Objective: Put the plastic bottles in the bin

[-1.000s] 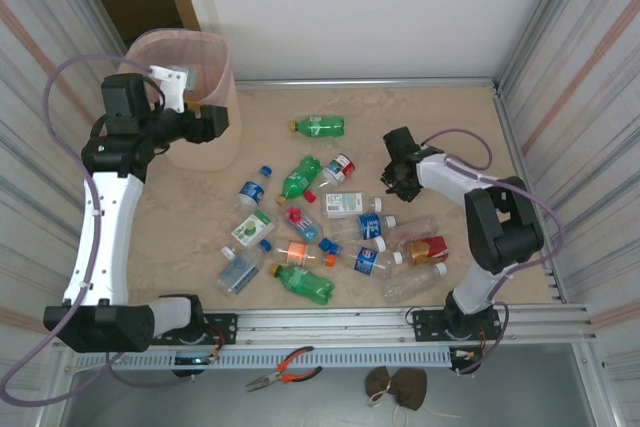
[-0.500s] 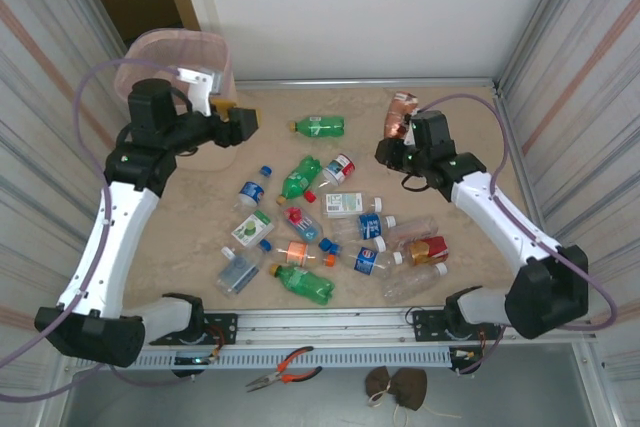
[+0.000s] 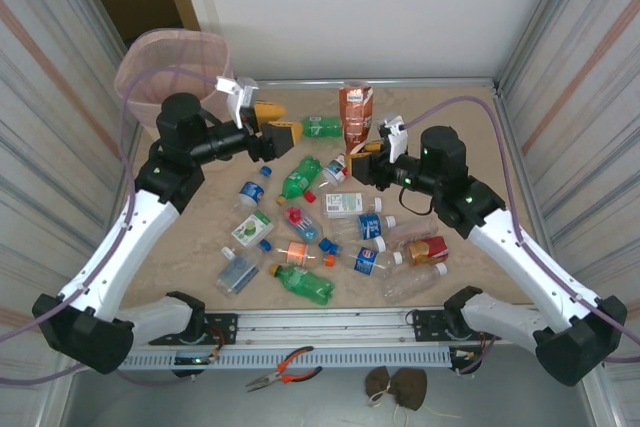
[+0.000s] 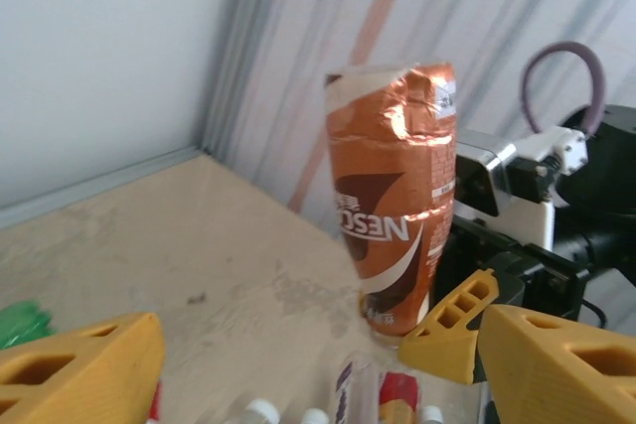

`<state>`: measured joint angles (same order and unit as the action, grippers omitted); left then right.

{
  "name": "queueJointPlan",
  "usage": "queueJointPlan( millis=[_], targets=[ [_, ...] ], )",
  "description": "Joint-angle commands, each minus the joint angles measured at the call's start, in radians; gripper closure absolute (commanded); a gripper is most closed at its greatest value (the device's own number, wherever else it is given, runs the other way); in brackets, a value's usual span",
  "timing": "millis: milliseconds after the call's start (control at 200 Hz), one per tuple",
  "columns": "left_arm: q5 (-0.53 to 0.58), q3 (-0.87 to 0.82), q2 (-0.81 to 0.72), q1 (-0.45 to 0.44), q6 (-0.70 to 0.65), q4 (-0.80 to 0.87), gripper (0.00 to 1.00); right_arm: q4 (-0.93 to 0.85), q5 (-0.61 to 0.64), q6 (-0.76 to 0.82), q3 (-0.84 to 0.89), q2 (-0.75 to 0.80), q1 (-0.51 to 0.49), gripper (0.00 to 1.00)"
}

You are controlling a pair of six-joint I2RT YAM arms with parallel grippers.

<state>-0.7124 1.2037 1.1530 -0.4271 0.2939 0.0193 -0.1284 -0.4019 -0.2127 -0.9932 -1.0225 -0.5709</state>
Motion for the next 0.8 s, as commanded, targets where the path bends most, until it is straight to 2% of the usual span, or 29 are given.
queueJointPlan(
  millis=[0,145,436,596,792],
  targets=[
    [-0.062,0.021,-0.003,-0.057,-0.003,-0.111,0.14,0.082,-0.051,0.061,-0.008,0.028,-0.006,0.94],
    [-0.053,0.049,0.016,-0.143,-0.052,-0.136,0.1,0.112,-0.116,0.079,-0.013,0.028,-0.012,0.94],
    [-0.074,0.175,0.128,-0.214,-0.06,-0.117,0.1,0.124,-0.186,0.111,-0.026,0.074,-0.057,0.94],
    [-0.092,0.196,0.163,-0.225,-0.06,-0.131,0.12,0.126,-0.192,0.114,-0.031,0.096,-0.073,0.94],
    [-0.154,0.222,0.19,-0.229,-0.056,-0.158,0.19,0.11,-0.178,0.116,-0.038,0.114,-0.076,0.94]
  ],
)
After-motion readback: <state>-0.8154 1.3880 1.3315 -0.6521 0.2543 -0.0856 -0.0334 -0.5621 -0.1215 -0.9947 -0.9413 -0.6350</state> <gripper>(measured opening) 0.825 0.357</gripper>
